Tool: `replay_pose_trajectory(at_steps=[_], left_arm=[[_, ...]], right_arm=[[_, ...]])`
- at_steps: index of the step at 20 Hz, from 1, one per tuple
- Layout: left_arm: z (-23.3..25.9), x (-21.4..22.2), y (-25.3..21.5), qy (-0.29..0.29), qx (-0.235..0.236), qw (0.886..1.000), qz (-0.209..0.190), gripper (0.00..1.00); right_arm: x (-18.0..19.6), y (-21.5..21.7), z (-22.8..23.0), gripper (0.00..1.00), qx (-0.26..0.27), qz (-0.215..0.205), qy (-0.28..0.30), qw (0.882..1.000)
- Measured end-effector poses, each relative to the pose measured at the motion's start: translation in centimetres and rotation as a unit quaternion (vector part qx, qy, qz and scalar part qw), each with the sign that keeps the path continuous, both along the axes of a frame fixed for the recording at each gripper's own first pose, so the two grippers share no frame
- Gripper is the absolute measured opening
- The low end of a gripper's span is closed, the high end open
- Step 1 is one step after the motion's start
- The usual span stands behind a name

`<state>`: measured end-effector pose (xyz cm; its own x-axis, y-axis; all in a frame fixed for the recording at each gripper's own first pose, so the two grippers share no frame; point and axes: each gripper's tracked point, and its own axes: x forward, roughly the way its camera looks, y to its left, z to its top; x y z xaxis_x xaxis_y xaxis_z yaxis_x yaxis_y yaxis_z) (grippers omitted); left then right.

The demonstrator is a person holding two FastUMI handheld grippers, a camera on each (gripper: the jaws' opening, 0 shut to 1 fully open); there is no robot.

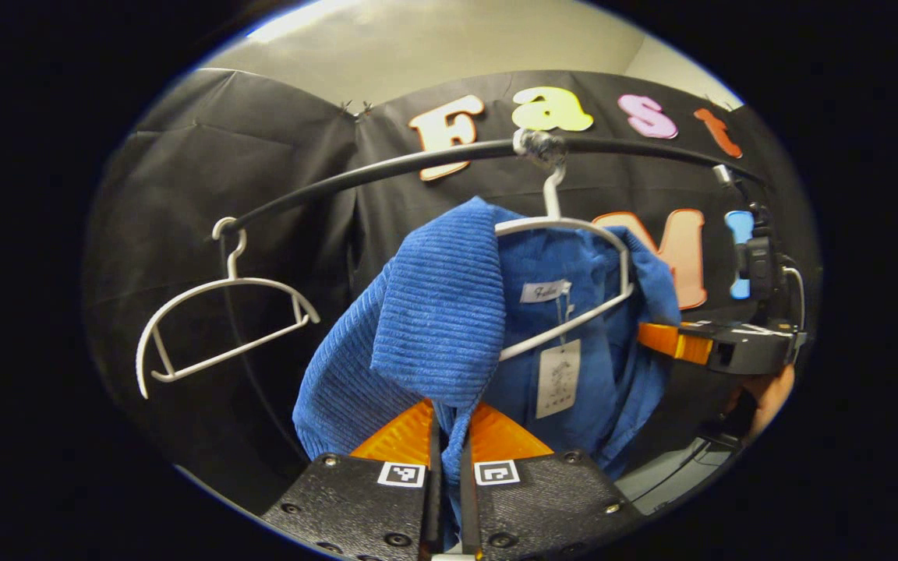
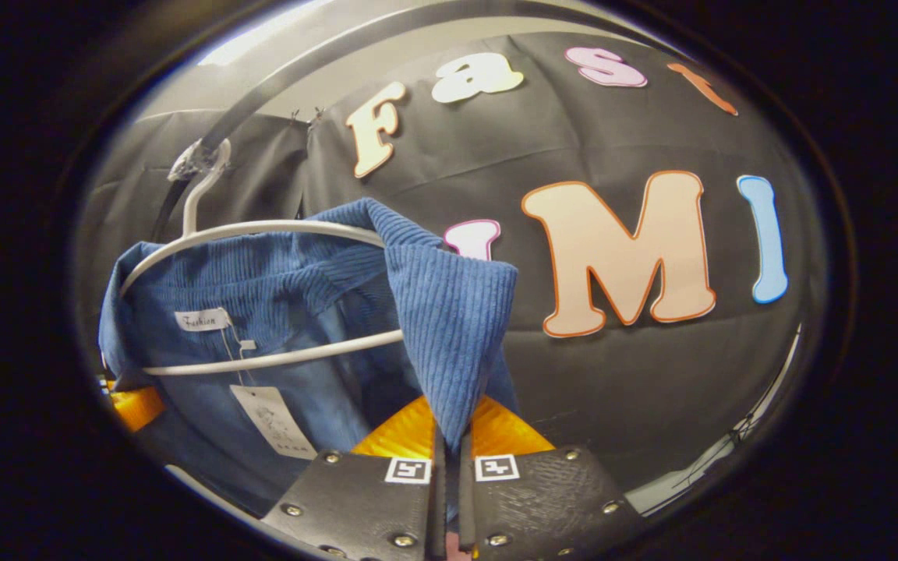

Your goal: Grasp the clothes on the hanger with both hands and then place them into the laundry hamper below.

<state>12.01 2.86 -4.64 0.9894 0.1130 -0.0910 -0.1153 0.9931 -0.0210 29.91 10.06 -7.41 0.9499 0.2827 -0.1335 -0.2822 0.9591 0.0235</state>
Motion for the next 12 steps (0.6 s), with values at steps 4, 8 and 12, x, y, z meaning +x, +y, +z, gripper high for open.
replay_pose_trajectory(at_steps=[4, 8, 12], left_arm=[[0.9, -1.4, -0.3, 0.001, -0.023, 1.0, -0.019, 0.04], [3.1, -4.0, -0.5, -0.007, -0.017, 1.0, -0.009, 0.04], [4.6, -5.7, -0.1, 0.006, -0.014, 1.0, 0.005, 0.03]], right_arm=[[-0.4, 0.1, 0.2, 0.0, 0.006, 0.008, 0.005, 1.0], [-0.9, -0.7, 1.5, 0.0, 0.023, 0.014, 0.0, 1.0], [-0.8, -1.9, 2.0, 0.0, 0.012, 0.019, -0.008, 1.0]])
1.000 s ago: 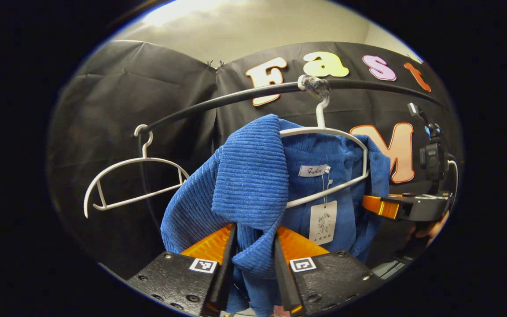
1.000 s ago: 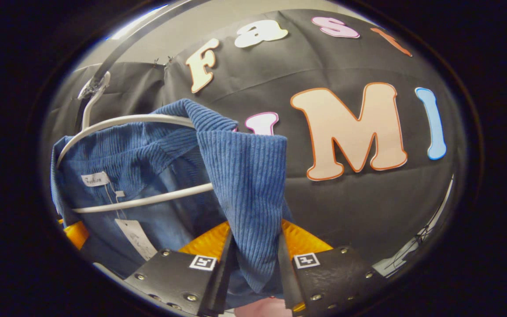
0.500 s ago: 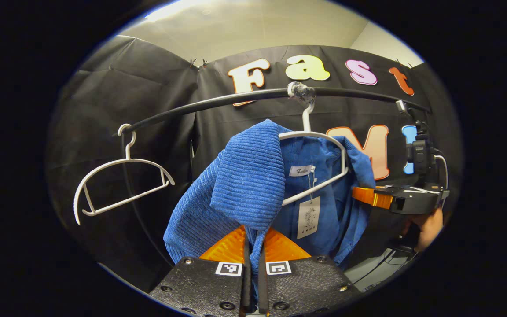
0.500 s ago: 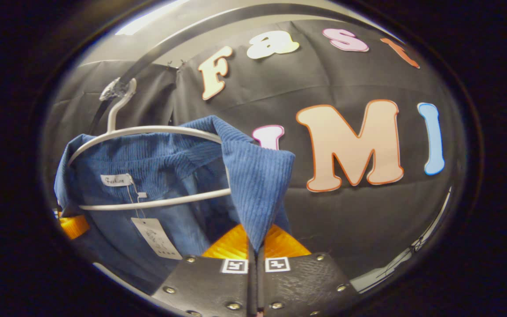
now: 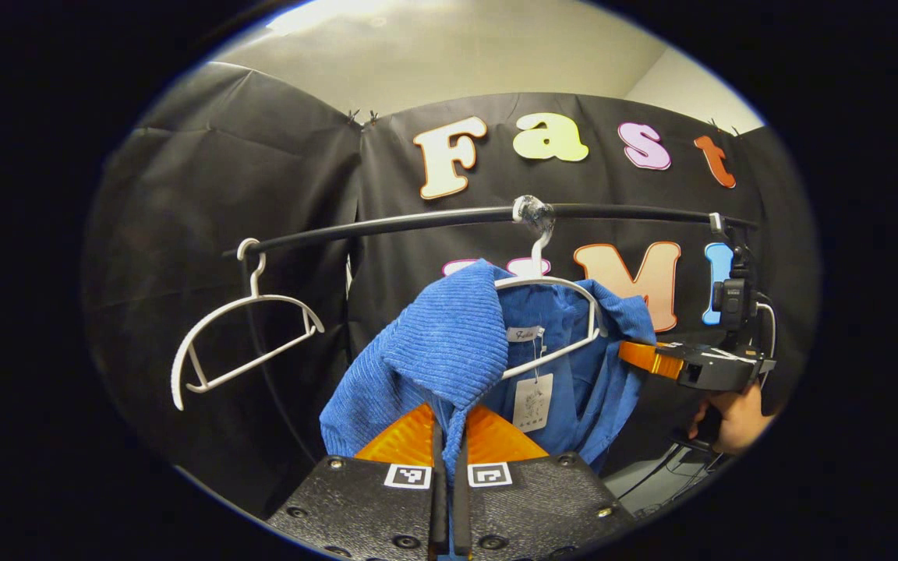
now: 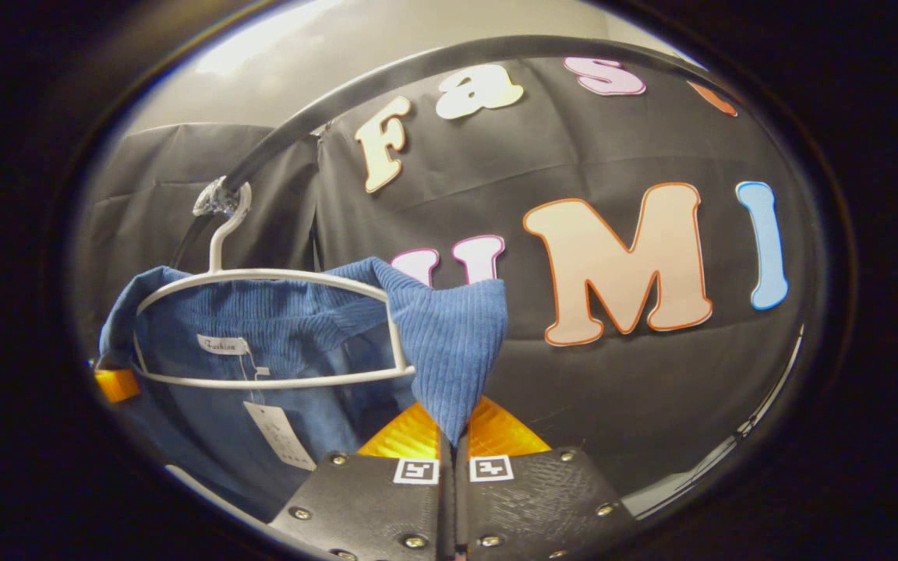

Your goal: Grasp the clothes on the hanger with both hands and then place them into the laundry hamper below.

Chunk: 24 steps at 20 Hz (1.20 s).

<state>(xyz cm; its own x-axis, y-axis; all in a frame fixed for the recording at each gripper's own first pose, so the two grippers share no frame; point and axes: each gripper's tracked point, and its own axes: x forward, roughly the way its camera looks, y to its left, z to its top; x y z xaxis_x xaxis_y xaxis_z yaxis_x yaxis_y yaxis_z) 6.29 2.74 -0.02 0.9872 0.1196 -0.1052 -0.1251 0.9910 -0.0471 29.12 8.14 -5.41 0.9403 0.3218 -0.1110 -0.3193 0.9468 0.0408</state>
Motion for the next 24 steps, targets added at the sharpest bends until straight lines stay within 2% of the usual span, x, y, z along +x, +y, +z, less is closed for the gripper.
replay_pose_trajectory(at_steps=[2, 3, 4, 13, 22, 24], left_arm=[[1.5, -0.8, -0.4, -0.006, 0.007, 1.0, -0.007, 0.03], [2.1, -1.1, -0.2, -0.006, 0.009, 1.0, -0.007, 0.03], [2.7, -1.3, 0.1, -0.009, 0.01, 1.0, -0.008, 0.03], [6.8, -0.4, 3.1, -0.008, 0.014, 0.999, -0.039, 0.03], [5.8, 1.1, 7.9, 0.031, 0.068, 0.996, -0.048, 0.03], [5.0, 1.3, 8.9, 0.042, 0.065, 0.996, -0.044, 0.03]], right_arm=[[0.2, -0.5, 0.1, 0.0, -0.009, -0.007, -0.001, 1.0], [0.5, -0.8, 0.5, 0.05, -0.009, -0.012, -0.004, 1.0], [0.7, -1.0, 0.8, 0.0, -0.006, -0.016, -0.007, 1.0], [4.0, -2.2, 3.8, 0.0, -0.01, -0.031, -0.024, 0.999], [7.8, -3.2, 2.0, 0.0, -0.036, -0.042, -0.024, 0.998], [8.1, -2.8, 1.8, 0.0, -0.037, -0.039, -0.023, 0.998]])
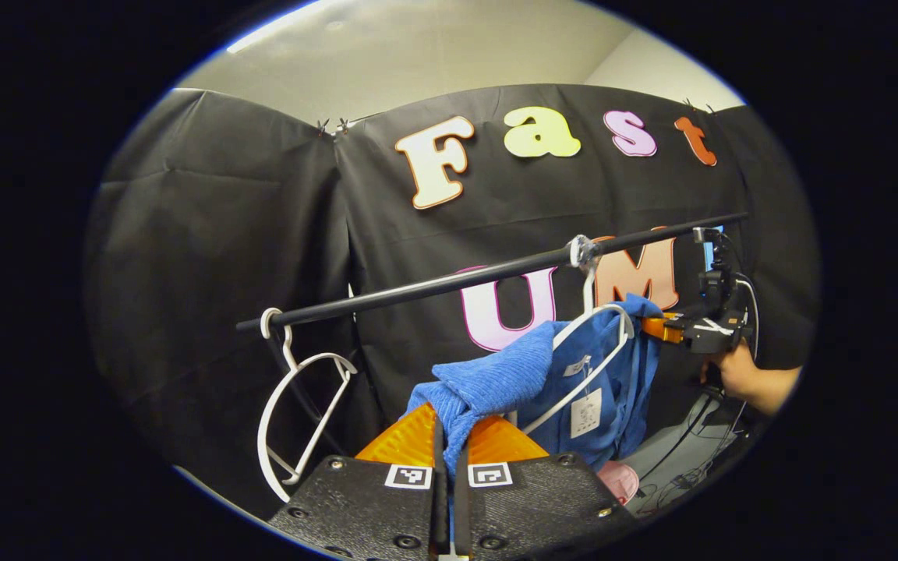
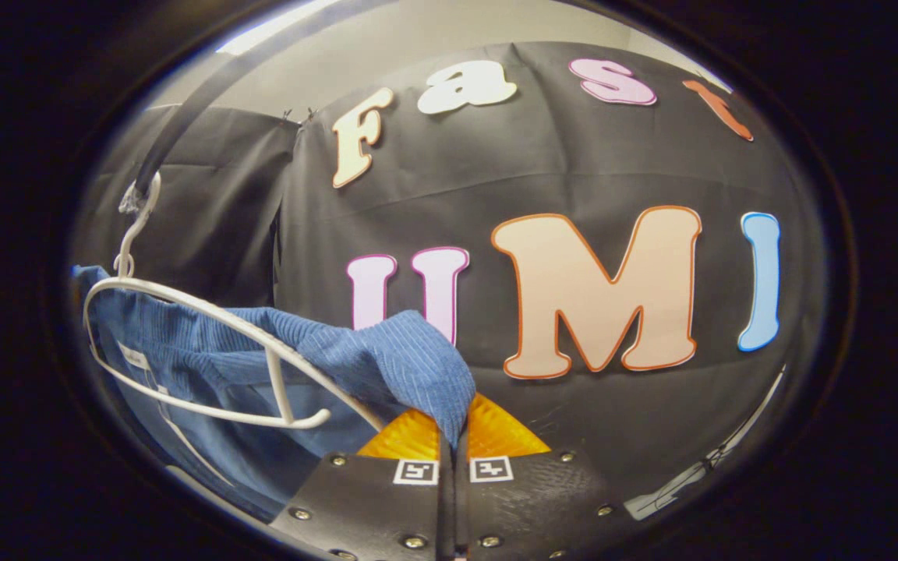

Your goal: Grasp the clothes on the hanger with both hands and then place them into the laundry hamper below.

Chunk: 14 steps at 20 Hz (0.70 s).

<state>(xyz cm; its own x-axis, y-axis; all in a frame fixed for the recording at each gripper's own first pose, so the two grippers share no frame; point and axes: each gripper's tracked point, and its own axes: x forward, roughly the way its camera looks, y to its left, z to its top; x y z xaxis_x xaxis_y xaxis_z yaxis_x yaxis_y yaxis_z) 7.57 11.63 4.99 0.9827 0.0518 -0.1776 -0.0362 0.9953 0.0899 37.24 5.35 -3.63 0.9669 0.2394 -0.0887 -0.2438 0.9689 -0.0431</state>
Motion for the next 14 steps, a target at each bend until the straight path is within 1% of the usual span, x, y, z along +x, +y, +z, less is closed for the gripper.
replay_pose_trajectory(at_steps=[2, 7, 9, 12, 14], left_arm=[[-0.5, 0.5, 0.6, 0.003, -0.005, 1.0, 0.003, 0.03], [-2.5, 1.0, 2.0, 0.016, 0.004, 1.0, 0.01, 0.03], [-3.2, 1.2, 3.0, 0.012, 0.0, 1.0, 0.023, 0.03], [-6.3, 1.6, 3.5, 0.028, -0.058, 0.997, 0.04, 0.03], [-8.2, 1.8, 3.7, 0.032, -0.076, 0.995, 0.05, 0.03]], right_arm=[[0.2, 0.3, -0.5, 0.0, -0.001, 0.002, -0.002, 1.0], [0.8, 1.6, -2.6, 0.0, -0.005, 0.002, 0.01, 1.0], [1.2, 1.6, -3.4, 0.0, -0.011, 0.002, 0.017, 1.0], [1.1, 1.8, -4.7, 0.01, -0.016, 0.006, 0.028, 0.999], [0.9, 1.6, -5.3, 0.0, -0.029, 0.004, 0.032, 0.999]])
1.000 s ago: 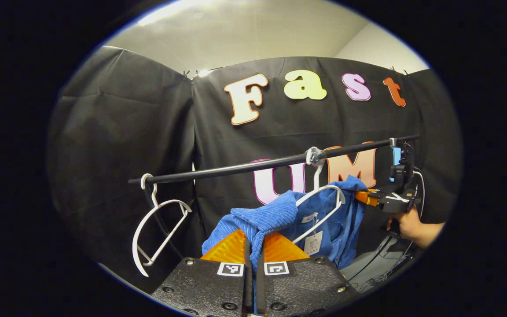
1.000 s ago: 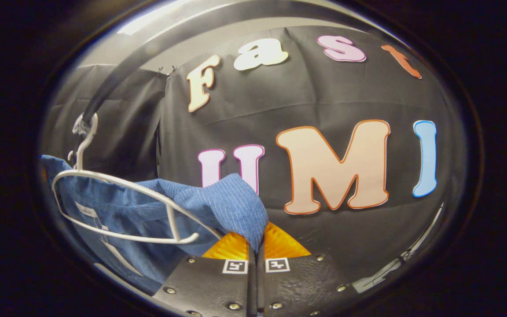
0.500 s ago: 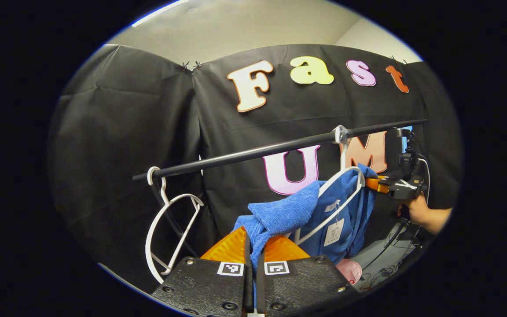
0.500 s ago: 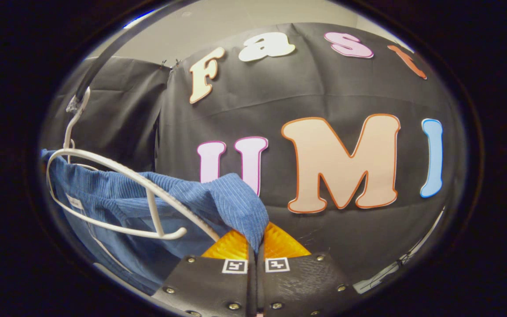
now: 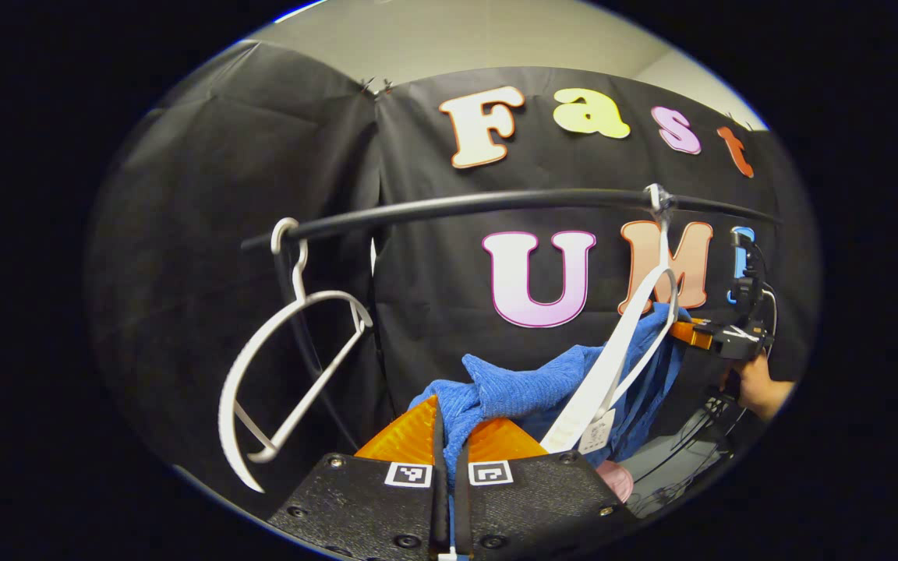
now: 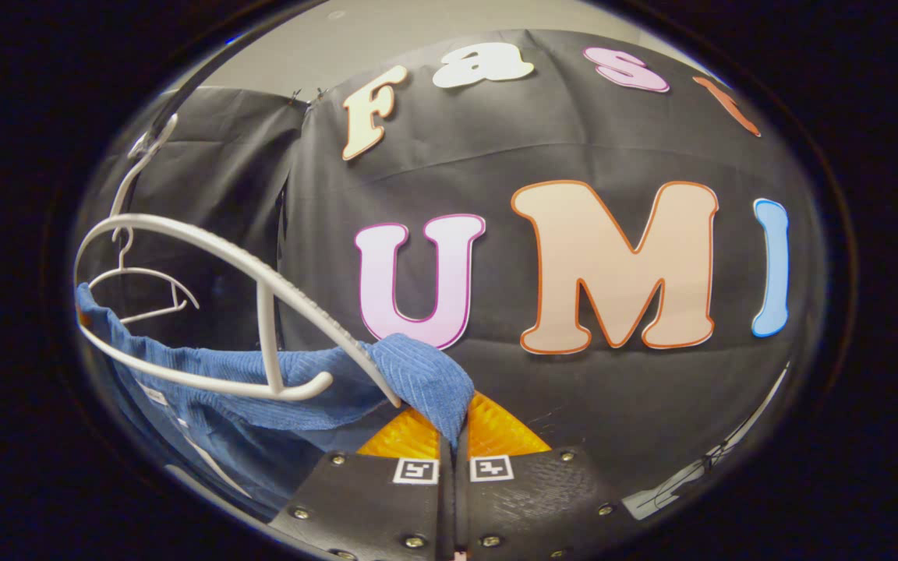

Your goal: Grasp the clothes on the hanger with both hands and then place them into the laundry hamper below.

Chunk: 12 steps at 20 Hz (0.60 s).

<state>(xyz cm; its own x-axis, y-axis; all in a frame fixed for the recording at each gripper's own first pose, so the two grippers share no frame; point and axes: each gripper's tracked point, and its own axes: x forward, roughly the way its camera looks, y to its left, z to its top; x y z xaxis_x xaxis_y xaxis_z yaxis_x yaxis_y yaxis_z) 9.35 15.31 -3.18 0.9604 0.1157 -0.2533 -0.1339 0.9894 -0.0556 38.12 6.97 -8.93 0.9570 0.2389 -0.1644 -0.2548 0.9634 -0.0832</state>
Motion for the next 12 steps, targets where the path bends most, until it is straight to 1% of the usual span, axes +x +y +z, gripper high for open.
replay_pose_trajectory(at_steps=[3, 7, 9, 11, 12], left_arm=[[-2.1, 0.0, 0.2, 0.008, 0.006, 1.0, 0.002, 0.03], [-3.9, 1.1, -0.2, 0.025, 0.007, 1.0, -0.002, 0.03], [-4.9, 1.5, -0.4, 0.035, 0.007, 0.999, 0.001, 0.03], [-5.7, 1.9, -0.6, 0.045, -0.002, 0.999, 0.004, 0.03], [-5.7, 2.0, -0.6, 0.048, -0.007, 0.999, 0.003, 0.03]], right_arm=[[-1.6, 0.0, -0.9, 0.01, 0.001, -0.003, 0.011, 1.0], [-2.7, -0.5, -2.7, 0.01, -0.002, -0.007, 0.033, 0.999], [-3.3, -1.4, -4.2, 0.0, -0.005, -0.018, 0.049, 0.999], [-4.2, -1.5, -5.9, 0.01, 0.003, -0.016, 0.07, 0.997], [-4.8, -1.6, -6.7, 0.01, -0.002, -0.016, 0.075, 0.997]])
